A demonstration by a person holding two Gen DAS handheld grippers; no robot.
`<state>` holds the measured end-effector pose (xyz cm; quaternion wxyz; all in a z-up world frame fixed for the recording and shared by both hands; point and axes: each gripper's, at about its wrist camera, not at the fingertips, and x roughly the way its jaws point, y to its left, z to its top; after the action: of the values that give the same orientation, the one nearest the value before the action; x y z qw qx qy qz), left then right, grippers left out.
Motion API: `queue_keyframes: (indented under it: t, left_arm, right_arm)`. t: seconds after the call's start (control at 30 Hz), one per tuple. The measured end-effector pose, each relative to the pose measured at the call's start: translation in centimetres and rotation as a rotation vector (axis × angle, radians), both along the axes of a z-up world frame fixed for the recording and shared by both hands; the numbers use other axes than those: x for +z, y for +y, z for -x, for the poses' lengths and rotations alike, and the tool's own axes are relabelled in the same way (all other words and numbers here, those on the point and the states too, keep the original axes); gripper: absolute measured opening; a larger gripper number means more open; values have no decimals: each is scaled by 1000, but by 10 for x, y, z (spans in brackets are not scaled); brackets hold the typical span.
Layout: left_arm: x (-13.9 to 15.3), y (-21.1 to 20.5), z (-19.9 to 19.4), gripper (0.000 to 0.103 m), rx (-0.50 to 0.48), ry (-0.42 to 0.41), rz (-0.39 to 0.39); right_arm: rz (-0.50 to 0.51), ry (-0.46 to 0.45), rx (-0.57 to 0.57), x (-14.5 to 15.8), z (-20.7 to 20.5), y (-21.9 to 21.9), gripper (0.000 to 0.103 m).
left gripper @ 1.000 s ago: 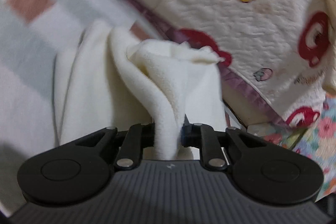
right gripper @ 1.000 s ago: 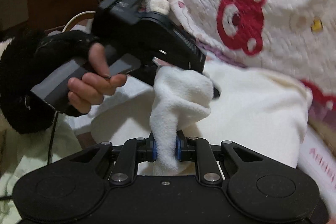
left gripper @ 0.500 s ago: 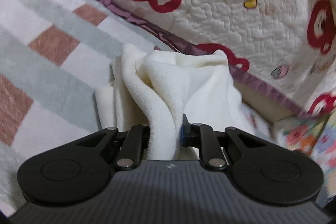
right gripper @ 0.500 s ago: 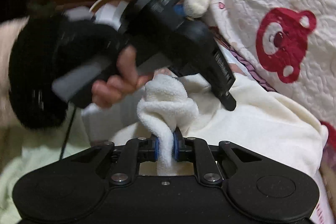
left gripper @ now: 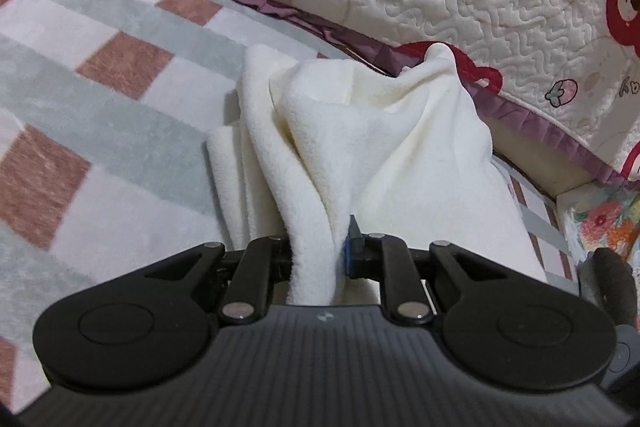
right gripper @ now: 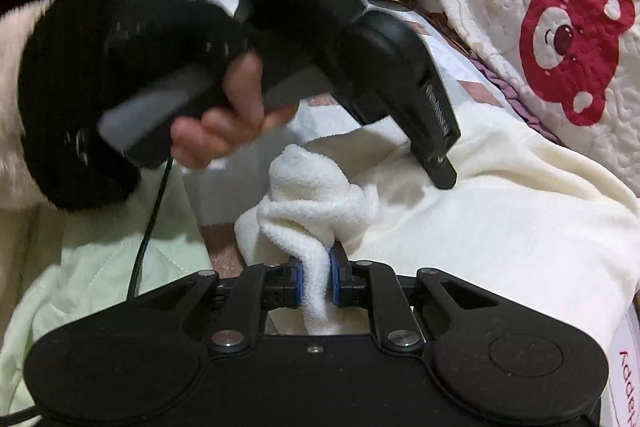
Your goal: Fold clothes
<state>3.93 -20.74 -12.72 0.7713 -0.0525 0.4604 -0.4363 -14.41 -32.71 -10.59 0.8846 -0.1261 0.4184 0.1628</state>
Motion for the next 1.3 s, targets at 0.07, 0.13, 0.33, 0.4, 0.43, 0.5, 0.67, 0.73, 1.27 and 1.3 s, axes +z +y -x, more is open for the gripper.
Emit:
queue_keyframes:
  t: [0.07,0.13,0.33,0.4,0.43,0.5,0.67,0.73,1.27,1.3]
  left_arm:
    - [2,4,4,15,-1,-12,-1]
    - [-4,9,2,15,12,23,16]
    - [-6,12,1,16,27,8,-3]
    - [-4,11,4,16,20,-20,-20]
    - [-4,10,4,17,18,-26,-21]
    - [-9,9,3,18,15,-29,-18]
    - [-19,16,-6,24,21,38,22]
    - [-19,17,-7,24,21,40,24]
    - [-15,9,-5,30,0,-13,-26]
    - [-16,9,-5,30,-2,-16,-27]
  right_arm:
    - [-77,28,-43,4,0,-4,16]
    - [-136,66,-66,6,-1,-11,16]
    - [-95,72,-40,-2,-2,-4,16]
    - [-64,57,-31,-4,2,3,17]
    - [-46,48,-24,-5,5,6,17]
    - [-10,30,-11,-8,9,13,17]
    - [36,33,21,-9,26,20,18]
    - [-54,66,7,-3,33,8,19]
    - [-21,-174,-280,74,65,-99,58]
    - [-20,-154,-303,64,60,-103,58]
